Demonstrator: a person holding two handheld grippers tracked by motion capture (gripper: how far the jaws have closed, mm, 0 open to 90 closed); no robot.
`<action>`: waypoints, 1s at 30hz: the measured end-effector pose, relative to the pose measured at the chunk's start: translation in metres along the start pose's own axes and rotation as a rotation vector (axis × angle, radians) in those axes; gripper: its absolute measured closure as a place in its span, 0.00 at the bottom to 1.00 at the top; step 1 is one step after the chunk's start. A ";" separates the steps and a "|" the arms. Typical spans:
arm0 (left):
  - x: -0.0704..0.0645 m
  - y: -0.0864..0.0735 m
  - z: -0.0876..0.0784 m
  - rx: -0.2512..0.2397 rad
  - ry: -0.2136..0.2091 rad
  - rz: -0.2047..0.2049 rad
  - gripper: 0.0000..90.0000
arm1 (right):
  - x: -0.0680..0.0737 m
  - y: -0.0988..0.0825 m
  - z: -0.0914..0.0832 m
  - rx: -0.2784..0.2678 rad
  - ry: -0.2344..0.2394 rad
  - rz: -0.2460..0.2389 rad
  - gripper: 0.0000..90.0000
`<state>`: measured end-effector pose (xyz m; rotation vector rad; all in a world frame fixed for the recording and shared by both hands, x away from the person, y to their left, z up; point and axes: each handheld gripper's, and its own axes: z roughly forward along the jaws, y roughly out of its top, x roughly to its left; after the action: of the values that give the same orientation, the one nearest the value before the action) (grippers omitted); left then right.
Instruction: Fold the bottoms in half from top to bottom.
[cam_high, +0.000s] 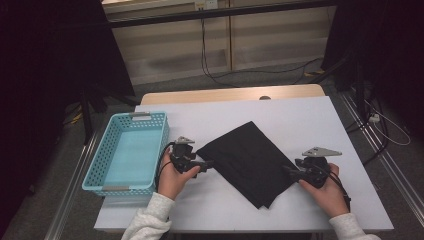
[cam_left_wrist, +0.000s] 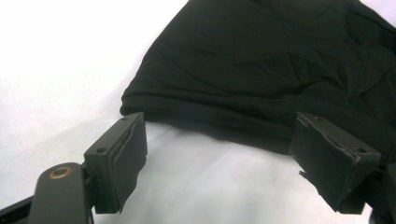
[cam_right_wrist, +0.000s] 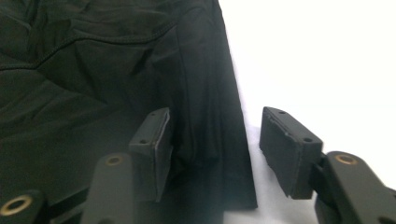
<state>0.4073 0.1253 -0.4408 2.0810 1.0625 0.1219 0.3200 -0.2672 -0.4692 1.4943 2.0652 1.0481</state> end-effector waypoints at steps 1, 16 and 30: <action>0.000 0.000 0.000 0.002 0.001 0.003 0.21 | 0.001 -0.001 0.000 -0.001 -0.003 0.003 0.52; -0.001 0.002 0.006 0.007 -0.004 0.016 0.20 | 0.008 -0.004 -0.002 -0.012 0.067 0.040 0.90; 0.019 0.019 0.013 -0.017 0.004 -0.032 0.18 | 0.019 -0.004 -0.010 0.025 0.092 0.017 0.91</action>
<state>0.4370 0.1244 -0.4408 2.0480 1.0935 0.1190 0.3040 -0.2539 -0.4638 1.5050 2.1390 1.1214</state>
